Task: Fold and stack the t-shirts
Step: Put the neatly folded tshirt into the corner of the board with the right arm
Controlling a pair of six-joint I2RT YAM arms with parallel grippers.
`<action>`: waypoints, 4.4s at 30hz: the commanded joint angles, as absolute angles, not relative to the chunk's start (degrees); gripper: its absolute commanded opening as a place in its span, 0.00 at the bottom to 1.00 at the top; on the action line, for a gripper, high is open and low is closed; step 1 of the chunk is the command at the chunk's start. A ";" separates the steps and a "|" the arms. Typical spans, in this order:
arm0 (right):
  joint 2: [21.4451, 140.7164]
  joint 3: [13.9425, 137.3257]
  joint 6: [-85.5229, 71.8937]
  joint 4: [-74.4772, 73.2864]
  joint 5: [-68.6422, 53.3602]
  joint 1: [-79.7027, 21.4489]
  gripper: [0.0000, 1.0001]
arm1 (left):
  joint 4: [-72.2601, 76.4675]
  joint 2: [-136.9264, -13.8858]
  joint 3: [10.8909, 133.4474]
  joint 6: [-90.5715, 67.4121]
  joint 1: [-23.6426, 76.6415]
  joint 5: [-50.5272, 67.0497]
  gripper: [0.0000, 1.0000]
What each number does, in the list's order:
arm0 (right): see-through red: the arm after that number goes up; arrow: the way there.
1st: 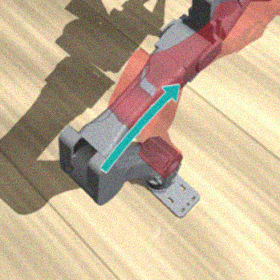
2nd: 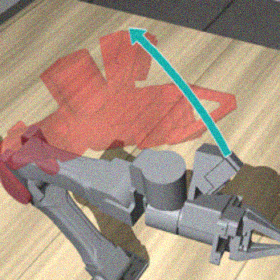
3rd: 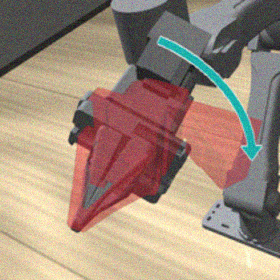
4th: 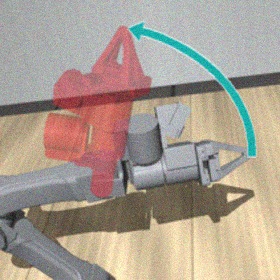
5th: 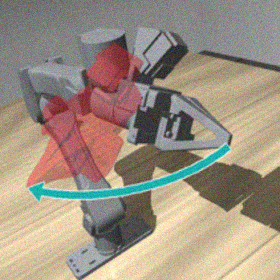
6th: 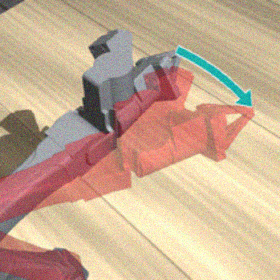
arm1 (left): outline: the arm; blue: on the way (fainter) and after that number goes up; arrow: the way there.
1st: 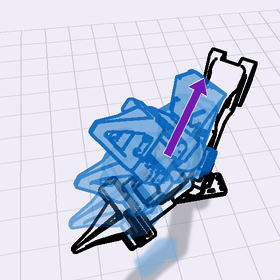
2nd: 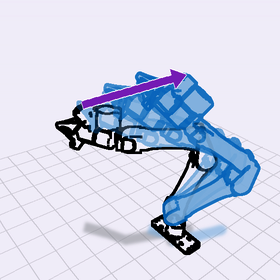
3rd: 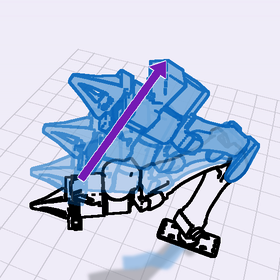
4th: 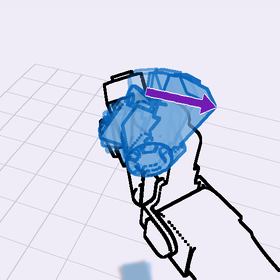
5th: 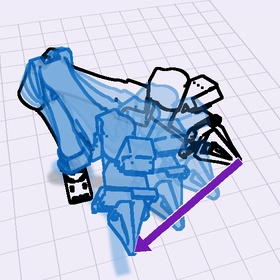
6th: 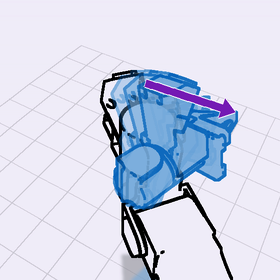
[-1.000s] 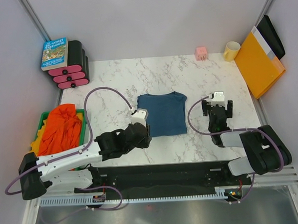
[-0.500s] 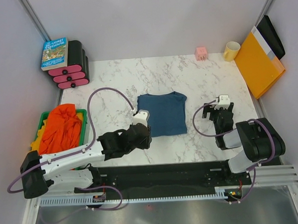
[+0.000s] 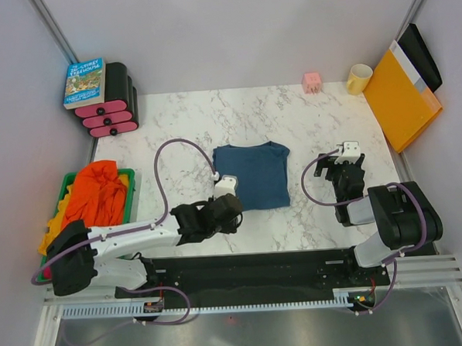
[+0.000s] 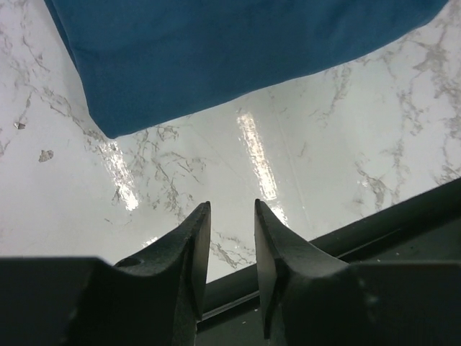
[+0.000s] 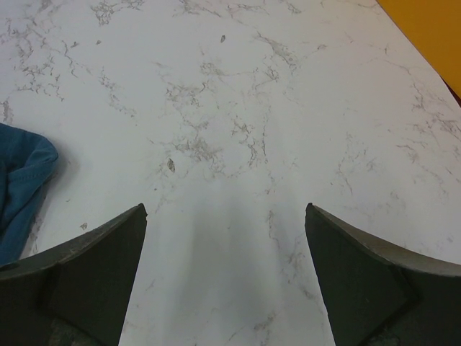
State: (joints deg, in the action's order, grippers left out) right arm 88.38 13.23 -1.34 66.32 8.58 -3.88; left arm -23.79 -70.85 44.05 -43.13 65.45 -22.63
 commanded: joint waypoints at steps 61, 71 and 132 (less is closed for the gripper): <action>88.85 50.27 -2.90 -6.86 -26.46 -10.80 0.81 | -28.92 -103.62 73.74 -45.79 45.27 -25.66 0.67; 96.23 52.47 -6.50 -3.96 -20.40 -15.21 0.81 | -27.16 -103.18 72.51 -43.77 44.38 -24.43 0.67; 103.97 64.50 -5.19 -28.38 -14.51 -8.36 0.00 | -28.74 -93.70 69.08 -44.74 47.02 -26.63 0.61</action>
State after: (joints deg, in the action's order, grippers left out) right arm 105.23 61.89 -10.39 -21.85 -24.38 -11.70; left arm -28.51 -98.89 69.08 -44.80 45.74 -23.86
